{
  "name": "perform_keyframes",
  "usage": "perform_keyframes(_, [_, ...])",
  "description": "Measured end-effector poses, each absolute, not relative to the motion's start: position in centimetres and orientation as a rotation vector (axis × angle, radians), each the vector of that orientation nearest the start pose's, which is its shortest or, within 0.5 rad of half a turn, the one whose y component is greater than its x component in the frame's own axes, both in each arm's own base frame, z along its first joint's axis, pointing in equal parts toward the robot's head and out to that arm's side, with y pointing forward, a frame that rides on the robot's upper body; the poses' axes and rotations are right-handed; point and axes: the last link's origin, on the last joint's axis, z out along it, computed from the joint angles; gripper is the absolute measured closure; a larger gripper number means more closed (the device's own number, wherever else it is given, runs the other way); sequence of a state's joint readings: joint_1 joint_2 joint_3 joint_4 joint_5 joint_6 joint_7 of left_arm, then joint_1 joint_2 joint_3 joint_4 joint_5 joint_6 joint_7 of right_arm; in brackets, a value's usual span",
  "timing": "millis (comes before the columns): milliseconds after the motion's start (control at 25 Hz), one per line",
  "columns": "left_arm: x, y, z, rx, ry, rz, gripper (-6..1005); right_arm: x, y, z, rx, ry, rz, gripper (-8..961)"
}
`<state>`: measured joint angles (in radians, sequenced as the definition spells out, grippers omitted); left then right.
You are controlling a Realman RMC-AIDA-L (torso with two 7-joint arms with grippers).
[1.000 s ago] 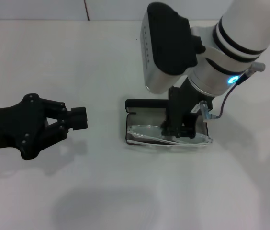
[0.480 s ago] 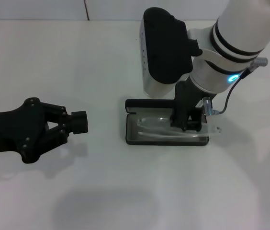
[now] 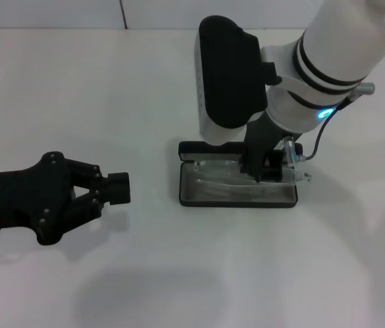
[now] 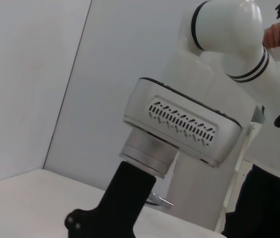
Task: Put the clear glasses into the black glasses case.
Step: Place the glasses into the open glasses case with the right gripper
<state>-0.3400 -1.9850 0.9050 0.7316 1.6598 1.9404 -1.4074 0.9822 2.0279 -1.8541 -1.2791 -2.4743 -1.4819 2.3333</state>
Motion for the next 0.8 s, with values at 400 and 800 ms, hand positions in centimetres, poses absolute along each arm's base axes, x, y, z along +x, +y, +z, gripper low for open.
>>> perform_keyframes(400, [-26.0,25.9,4.4,-2.887,-0.521,-1.093,902,5.7,35.4,-7.7,-2.821,-0.324,-0.812,820])
perform_keyframes(800, [-26.0,25.9,4.3,-2.885,-0.501,-1.097,901,6.1,35.5,-8.3,-2.786,-0.375,-0.831,816])
